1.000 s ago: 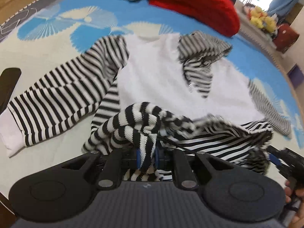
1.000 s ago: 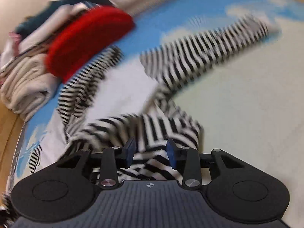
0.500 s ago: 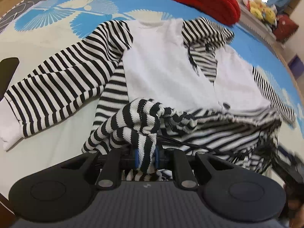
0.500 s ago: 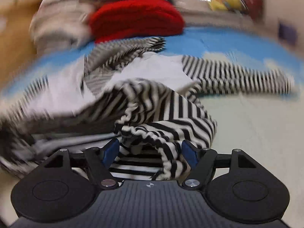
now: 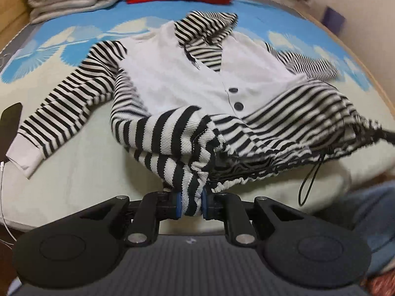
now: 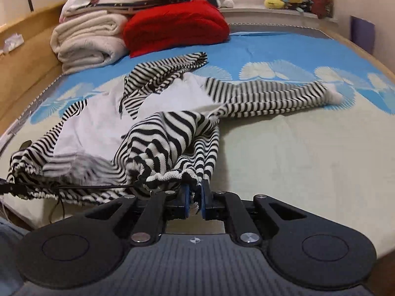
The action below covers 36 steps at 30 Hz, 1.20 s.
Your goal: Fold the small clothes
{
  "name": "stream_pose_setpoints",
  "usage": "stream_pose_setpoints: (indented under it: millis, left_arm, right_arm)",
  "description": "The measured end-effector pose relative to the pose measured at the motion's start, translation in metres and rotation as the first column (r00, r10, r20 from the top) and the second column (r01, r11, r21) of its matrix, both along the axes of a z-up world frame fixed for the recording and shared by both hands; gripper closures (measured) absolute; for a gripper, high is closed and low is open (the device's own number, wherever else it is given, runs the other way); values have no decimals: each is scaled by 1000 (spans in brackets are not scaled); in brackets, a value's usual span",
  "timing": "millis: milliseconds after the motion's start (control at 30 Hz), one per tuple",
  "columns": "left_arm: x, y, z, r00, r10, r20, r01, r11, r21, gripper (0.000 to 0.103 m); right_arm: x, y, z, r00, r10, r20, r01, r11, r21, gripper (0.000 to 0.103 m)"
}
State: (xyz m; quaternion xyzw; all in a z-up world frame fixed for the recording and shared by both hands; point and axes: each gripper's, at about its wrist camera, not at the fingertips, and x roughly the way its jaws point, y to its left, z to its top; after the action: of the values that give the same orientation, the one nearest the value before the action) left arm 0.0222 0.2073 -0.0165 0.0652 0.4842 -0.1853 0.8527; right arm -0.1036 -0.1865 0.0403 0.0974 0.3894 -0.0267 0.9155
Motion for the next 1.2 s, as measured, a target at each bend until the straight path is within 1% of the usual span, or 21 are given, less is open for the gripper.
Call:
stream_pose_setpoints:
  millis: [67, 100, 133, 200, 267, 300, 333, 400, 467, 567, 633, 667, 700, 733, 800, 900, 1000, 1033, 1067, 1133, 1200]
  left_arm:
    - [-9, -11, -26, 998, -62, -2, 62, 991, 121, 70]
    - [-12, -14, -43, 997, -73, -6, 73, 979, 188, 54]
    - [-15, -14, -59, 998, -67, -22, 70, 969, 235, 47]
    - [-21, -8, -75, 997, -52, -61, 67, 955, 288, 49]
    - [-29, 6, -63, 998, -52, -32, 57, 971, 232, 48]
    - [-31, 16, -51, 999, -42, -14, 44, 985, 165, 47]
    - [-31, 23, -39, 1000, -30, 8, 29, 994, 103, 46]
    - [-27, 29, -10, 997, 9, 82, -6, 1000, -29, 42]
    - [-21, 22, 10, 988, 29, 154, -15, 996, -90, 42]
    - [-9, -19, 13, 977, -63, 204, 76, 996, -55, 39]
    - [-3, -45, -8, 968, -158, 195, 149, 987, 57, 38]
    - [-2, -55, -22, 964, -198, 178, 177, 976, 127, 40]
    - [2, -59, -39, 964, -223, 145, 194, 962, 192, 60]
    - [8, -59, -53, 970, -223, 95, 197, 953, 228, 85]
    - [9, -39, -63, 980, -198, 22, 190, 963, 189, 85]
    - [2, -15, -54, 977, -214, 24, 209, 968, 140, 84]
    - [2, -6, -57, 975, -217, 38, 210, 967, 142, 74]
    - [4, -3, -57, 977, -210, 37, 204, 969, 139, 63]
    - [6, -3, -55, 981, -192, 35, 186, 974, 131, 57]
    - [15, 5, -42, 989, -141, 46, 138, 988, 67, 35]
    - [26, 18, -24, 994, -73, 78, 77, 996, -44, 20]
  right_arm:
    - [-2, 0, -23, 998, -34, -55, 31, 998, -51, 95]
    - [2, 3, -45, 991, -31, -131, 15, 992, -121, 92]
    - [8, 5, -67, 978, -24, -207, -9, 988, -156, 91]
    - [7, 8, -95, 940, -51, -338, -12, 984, -180, 82]
    - [-5, 8, -88, 952, -50, -302, -1, 986, -167, 76]
    - [-11, 6, -78, 963, -44, -265, 3, 989, -150, 65]
    - [-16, 4, -66, 975, -46, -218, 16, 991, -134, 62]
    - [-19, 4, -41, 995, -16, -95, 5, 994, -106, 58]
    - [-8, 14, -26, 998, 57, -4, -57, 993, -102, 58]
    - [22, 42, -34, 982, 191, 0, -189, 973, -130, 58]
    - [43, 63, -55, 966, 251, -64, -258, 950, -177, 59]
    - [48, 72, -64, 961, 259, -101, -275, 935, -223, 64]
    - [52, 76, -74, 957, 258, -135, -286, 917, -276, 88]
    - [52, 78, -83, 951, 259, -171, -302, 898, -319, 98]
    - [44, 70, -86, 948, 259, -186, -305, 908, -289, 98]
    - [21, 56, -77, 945, 268, -188, -305, 929, -209, 99]
    - [8, 55, -82, 938, 302, -171, -329, 930, -166, 97]
    - [10, 55, -88, 936, 306, -174, -333, 930, -153, 94]
    - [13, 54, -91, 936, 306, -175, -333, 931, -150, 88]
    - [16, 49, -80, 947, 292, -134, -308, 944, -120, 76]
    - [16, 32, -57, 965, 261, -37, -262, 965, -18, 47]
